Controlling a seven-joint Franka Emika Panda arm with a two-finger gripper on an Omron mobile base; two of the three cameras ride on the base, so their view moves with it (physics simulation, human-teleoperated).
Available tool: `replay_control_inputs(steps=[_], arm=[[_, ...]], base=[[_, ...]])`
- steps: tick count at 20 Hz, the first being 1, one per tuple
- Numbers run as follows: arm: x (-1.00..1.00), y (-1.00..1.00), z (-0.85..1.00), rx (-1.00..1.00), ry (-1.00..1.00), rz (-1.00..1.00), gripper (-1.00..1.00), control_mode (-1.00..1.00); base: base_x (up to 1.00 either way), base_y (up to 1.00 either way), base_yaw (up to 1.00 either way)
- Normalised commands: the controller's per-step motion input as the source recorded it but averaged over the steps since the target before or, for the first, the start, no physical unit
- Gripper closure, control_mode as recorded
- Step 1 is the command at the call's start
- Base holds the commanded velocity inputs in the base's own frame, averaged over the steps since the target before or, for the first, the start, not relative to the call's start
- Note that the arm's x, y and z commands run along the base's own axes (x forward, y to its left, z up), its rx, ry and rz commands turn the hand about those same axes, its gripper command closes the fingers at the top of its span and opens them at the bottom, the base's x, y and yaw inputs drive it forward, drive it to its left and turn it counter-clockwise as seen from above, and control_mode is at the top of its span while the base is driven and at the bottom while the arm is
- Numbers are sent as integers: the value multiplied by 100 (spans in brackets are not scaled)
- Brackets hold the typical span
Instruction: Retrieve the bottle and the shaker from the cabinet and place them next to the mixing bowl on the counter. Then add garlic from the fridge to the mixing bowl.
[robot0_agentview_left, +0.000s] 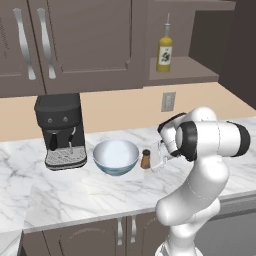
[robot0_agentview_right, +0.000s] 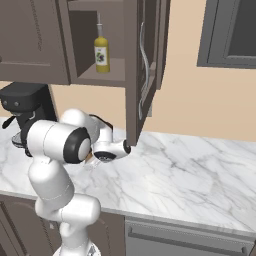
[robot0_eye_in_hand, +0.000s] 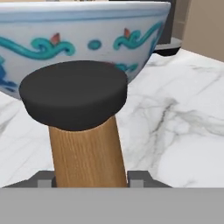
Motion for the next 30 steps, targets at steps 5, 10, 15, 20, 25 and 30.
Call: replay_control_inputs(steps=[5, 10, 15, 20, 25, 30], arm=[[0, 0, 0, 0, 0, 0, -100, -100], [0, -1, 0, 0, 0, 0, -100, -100], [-11, -4, 0, 0, 0, 0, -100, -100], [-10, -15, 2, 0, 0, 0, -100, -100], [-1, -32, 15, 5, 0, 0, -100, -100], [0, -31, 28, 11, 0, -1, -100, -100]], base=[[0, 0, 0], [0, 0, 0], [0, 0, 0], [0, 0, 0], [0, 0, 0], [0, 0, 0]])
